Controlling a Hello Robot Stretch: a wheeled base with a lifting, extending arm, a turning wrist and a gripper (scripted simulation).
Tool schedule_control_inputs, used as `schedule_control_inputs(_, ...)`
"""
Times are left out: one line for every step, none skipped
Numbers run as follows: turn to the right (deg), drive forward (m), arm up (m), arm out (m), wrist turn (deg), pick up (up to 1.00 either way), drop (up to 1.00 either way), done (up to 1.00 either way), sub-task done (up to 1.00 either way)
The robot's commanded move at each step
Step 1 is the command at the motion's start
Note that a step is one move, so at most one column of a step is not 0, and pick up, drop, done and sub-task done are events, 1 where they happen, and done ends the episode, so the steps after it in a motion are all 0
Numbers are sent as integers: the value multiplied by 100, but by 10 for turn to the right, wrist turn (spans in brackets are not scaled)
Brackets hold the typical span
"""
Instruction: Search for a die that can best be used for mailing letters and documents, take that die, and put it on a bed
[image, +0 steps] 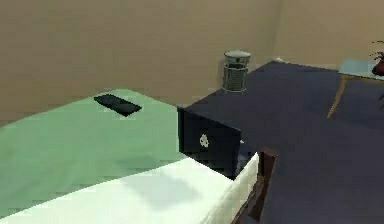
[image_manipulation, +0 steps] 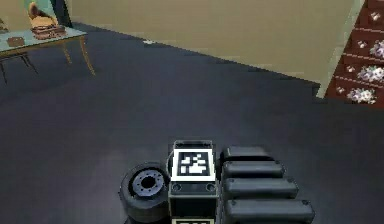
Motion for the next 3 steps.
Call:
schedule_control_inputs(-450, 0, 0, 0, 0, 0, 0, 0, 0)
schedule_control_inputs(-420, 0, 0, 0, 0, 0, 0, 0, 0)
schedule_control_inputs(450, 0, 0, 0, 0, 0, 0, 0, 0)
